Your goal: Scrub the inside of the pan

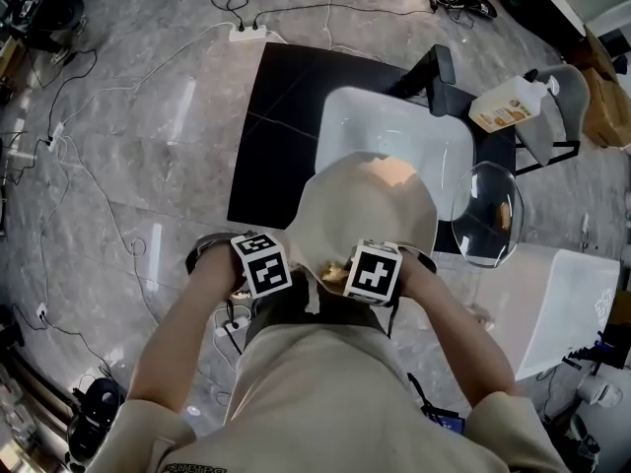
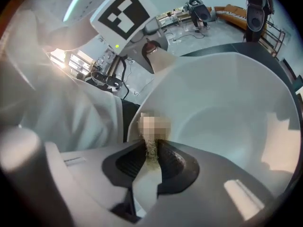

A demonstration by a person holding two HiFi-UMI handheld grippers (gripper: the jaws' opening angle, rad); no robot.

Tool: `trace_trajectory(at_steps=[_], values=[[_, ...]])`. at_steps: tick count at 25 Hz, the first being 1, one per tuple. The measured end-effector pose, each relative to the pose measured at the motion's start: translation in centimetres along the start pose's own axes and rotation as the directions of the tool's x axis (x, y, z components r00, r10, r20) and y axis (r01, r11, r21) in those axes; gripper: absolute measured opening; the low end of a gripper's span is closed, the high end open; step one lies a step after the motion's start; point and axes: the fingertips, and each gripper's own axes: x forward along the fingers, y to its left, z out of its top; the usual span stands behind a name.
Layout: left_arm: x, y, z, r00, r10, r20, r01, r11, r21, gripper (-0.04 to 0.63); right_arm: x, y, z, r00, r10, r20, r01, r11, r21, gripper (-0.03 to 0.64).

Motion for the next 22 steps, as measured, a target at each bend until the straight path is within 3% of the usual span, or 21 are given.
trace_trajectory(at_steps=[5,9,15,19,22], values=[[0.0,-0.1,0.0,1.000,-0.009,-0.003,0.009,1.000,-0.002,0.009,0.3,-2.9,2.5,0.996,-0.057,0.073,0.055,0.998,0.021,0.077],[0.0,-0.1,-0.1,1.000,-0.010,-0.005,0.010,1.000,0.001,0.009,0.6,-5.5,5.6,0.975,-0.130,0.182,0.138,0.990,-0.032,0.077],[0.1,0.0,-0.1,1.000,-0.008,-0.008,0.008,1.000,0.004,0.009,-0.3,-8.5,6.9,0.950,-0.202,0.238,0.210,0.978,-0.010,0.080],[0.2,0.0,0.0,1.000,-0.010,-0.008,0.010,1.000,0.000,0.009,-1.8,-11.6,7.3,0.904,-0.303,0.301,0.288,0.953,0.094,0.078],[0.2,-0.5,0.1,1.000,-0.020,-0.004,0.020,1.000,-0.015,0.011,-3.3,-14.4,6.9,0.853,-0.433,0.293,0.415,0.901,0.124,0.078]])
